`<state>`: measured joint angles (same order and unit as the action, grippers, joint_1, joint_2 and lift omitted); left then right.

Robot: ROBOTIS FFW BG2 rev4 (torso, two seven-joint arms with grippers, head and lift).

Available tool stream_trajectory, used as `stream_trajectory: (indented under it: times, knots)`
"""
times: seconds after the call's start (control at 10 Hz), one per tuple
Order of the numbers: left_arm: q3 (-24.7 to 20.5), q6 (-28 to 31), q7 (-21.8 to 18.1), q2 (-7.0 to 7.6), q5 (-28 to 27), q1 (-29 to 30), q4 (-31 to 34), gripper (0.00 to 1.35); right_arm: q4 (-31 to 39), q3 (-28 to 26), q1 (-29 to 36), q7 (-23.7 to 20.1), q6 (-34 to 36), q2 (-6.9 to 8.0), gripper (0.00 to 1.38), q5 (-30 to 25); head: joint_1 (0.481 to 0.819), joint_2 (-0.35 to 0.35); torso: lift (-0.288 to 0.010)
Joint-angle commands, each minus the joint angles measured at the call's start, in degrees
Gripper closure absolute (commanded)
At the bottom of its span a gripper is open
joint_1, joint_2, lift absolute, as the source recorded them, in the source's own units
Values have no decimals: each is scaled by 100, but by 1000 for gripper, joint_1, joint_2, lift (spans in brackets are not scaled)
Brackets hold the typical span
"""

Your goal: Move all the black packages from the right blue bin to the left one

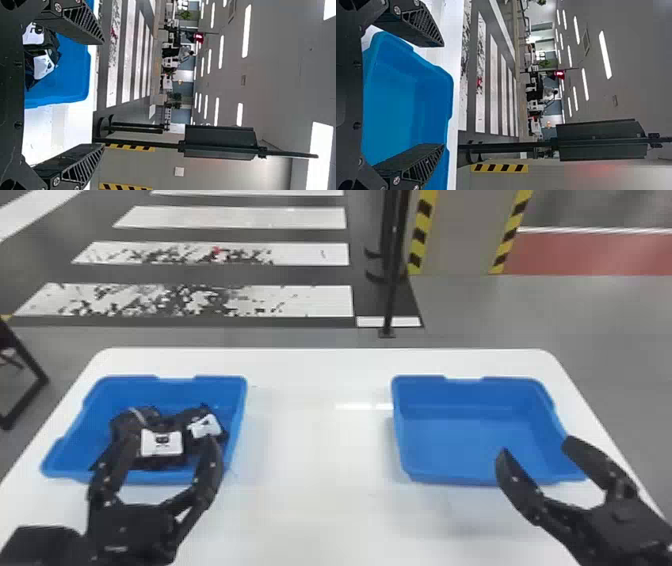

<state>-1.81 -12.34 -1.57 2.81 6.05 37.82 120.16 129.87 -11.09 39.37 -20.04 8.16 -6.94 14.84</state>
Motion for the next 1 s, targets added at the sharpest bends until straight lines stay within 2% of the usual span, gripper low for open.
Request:
stream_trajectory:
  times: [0.0,0.9]
  knots:
    - [9,-89,16,0,-11,0,0,116,-14,1,0,0,0,0,134,13,695,3,-140]
    - [-93,-159,16,-53,-57,70,14,116,-28,-10,28,0,-57,0,136,115,695,14,-140]
